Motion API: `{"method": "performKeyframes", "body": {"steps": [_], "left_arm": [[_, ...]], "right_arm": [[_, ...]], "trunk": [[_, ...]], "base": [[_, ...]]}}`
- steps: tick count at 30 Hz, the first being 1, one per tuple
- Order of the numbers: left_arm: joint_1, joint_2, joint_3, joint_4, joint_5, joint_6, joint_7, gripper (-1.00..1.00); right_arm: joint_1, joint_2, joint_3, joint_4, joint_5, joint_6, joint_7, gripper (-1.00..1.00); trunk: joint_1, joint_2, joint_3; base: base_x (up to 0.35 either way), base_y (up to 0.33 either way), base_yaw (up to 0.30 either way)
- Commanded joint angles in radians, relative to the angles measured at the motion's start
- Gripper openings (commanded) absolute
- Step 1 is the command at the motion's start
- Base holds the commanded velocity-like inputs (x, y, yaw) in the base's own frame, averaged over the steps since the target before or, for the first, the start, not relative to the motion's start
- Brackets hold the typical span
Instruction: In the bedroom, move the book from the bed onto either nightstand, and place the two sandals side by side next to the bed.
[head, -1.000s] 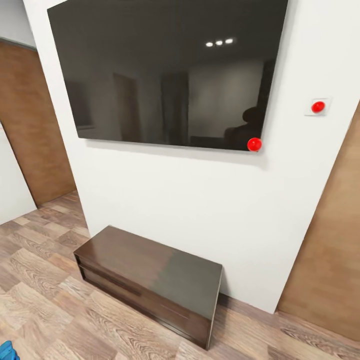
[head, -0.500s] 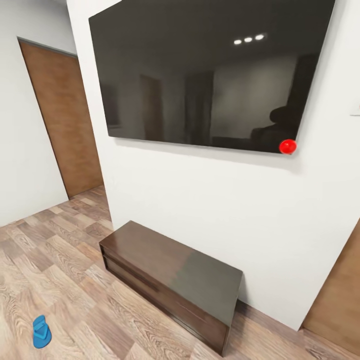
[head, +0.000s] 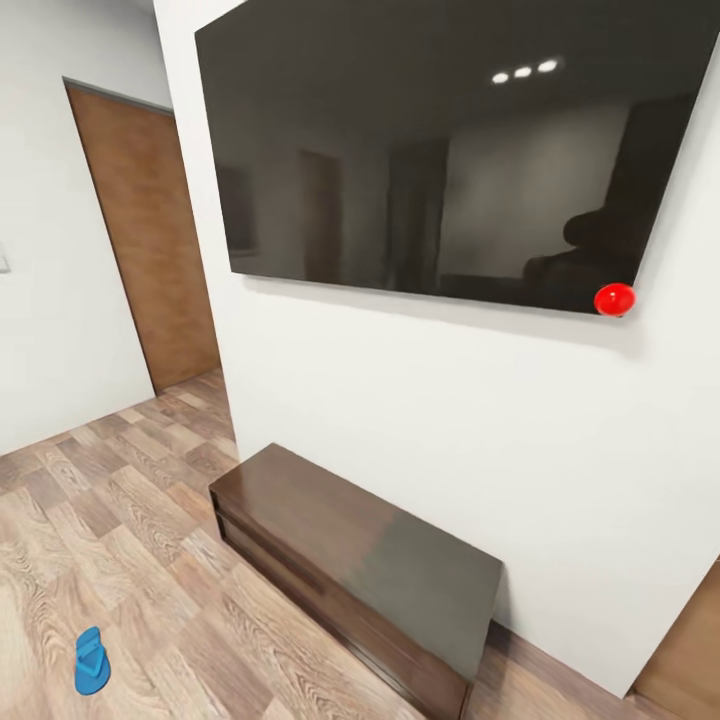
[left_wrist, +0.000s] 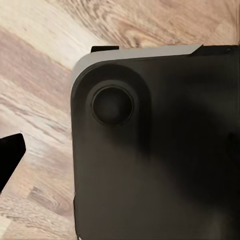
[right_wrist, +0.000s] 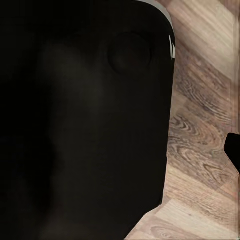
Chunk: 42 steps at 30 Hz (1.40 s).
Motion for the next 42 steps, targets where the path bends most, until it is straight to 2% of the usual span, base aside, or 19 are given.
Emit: {"method": "performKeyframes", "body": {"steps": [1,23,42], "left_arm": [[0.000,0.000,0.000,0.000,0.000,-0.005,-0.001,1.00],[0.000,0.000,0.001,0.000,0.000,-0.014,-0.001,1.00],[0.000,0.000,0.003,0.000,0.001,-0.014,-0.001,1.00]], "right_arm": [[0.000,0.000,0.000,0.000,0.000,-0.002,-0.001,1.00],[0.000,0.002,-0.005,0.000,-0.003,-0.031,-0.001,1.00],[0.000,0.005,-0.002,0.000,-0.003,-0.039,-0.001,1.00]], "trunk": [[0.000,0.000,-0.001],[0.000,0.000,-0.001],[0.000,0.000,-0.006]], "base": [[0.282,-0.109,0.016],[0.304,-0.067,0.004],[0.041,-0.002,0.097]]}}
